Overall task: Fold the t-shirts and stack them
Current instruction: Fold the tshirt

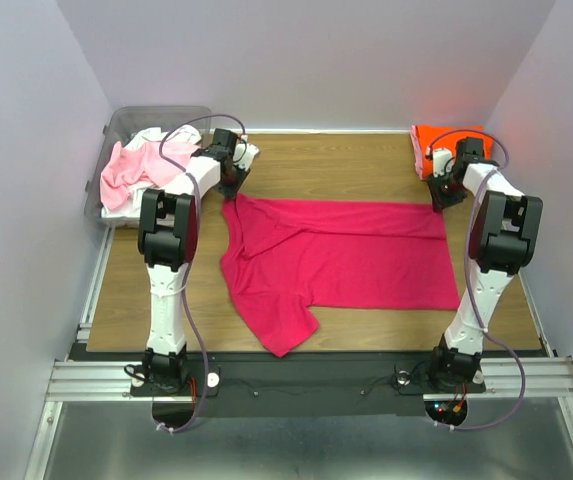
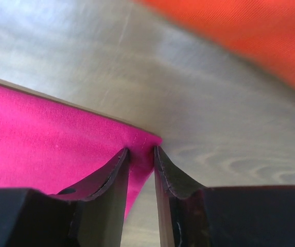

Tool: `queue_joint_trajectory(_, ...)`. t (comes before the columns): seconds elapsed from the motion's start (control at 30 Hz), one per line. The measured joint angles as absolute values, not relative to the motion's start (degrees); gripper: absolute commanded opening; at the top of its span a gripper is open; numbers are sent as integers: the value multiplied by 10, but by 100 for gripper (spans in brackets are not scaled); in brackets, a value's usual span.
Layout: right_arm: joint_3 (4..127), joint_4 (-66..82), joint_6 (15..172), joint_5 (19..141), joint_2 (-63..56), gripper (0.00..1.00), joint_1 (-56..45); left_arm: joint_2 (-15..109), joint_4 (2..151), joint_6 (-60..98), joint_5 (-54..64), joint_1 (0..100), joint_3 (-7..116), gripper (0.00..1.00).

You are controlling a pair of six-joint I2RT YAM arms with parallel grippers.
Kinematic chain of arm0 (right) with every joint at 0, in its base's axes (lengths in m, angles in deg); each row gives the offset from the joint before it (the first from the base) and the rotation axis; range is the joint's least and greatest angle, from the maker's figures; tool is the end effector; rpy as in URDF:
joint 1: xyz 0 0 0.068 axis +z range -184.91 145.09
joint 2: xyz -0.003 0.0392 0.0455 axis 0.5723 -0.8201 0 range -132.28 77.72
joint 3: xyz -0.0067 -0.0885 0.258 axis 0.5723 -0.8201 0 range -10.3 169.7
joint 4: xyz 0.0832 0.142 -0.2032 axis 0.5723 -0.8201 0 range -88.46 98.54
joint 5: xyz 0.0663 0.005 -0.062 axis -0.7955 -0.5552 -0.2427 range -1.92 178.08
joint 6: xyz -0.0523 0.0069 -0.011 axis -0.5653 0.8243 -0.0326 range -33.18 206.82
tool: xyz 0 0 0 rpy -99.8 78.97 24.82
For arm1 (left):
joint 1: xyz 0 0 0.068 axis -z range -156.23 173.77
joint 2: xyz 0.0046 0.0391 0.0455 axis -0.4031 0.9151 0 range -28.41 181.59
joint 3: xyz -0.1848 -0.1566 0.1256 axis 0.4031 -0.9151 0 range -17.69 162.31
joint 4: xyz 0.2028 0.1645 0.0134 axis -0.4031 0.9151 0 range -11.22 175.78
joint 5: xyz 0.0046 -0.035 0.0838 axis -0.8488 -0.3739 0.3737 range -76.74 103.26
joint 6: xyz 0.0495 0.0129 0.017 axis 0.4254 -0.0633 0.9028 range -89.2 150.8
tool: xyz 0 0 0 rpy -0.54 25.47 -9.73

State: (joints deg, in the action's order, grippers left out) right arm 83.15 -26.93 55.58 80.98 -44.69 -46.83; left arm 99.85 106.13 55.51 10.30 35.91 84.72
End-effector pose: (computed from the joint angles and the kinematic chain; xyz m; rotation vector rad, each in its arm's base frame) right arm 0.4434 -0.0890 0.1716 -0.4871 2.6367 -0.0693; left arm 0.4843 -0.1060 0.1803 0.8098 2.3630 0.0267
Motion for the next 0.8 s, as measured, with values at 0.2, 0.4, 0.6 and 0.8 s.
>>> queue_joint_trajectory(0.2,841,-257,558,803,-452,40,-468,1023,1069,548,92,362,893,53)
queue_joint_trajectory(0.4,801,-262,558,770,-413,42,-464,999,1083,538,61,361,893,56)
queue_joint_trajectory(0.6,788,-274,557,752,-355,42,-461,891,1081,532,28,364,879,56)
queue_joint_trajectory(0.8,784,-274,558,738,-337,40,-461,797,1077,557,-52,396,808,53)
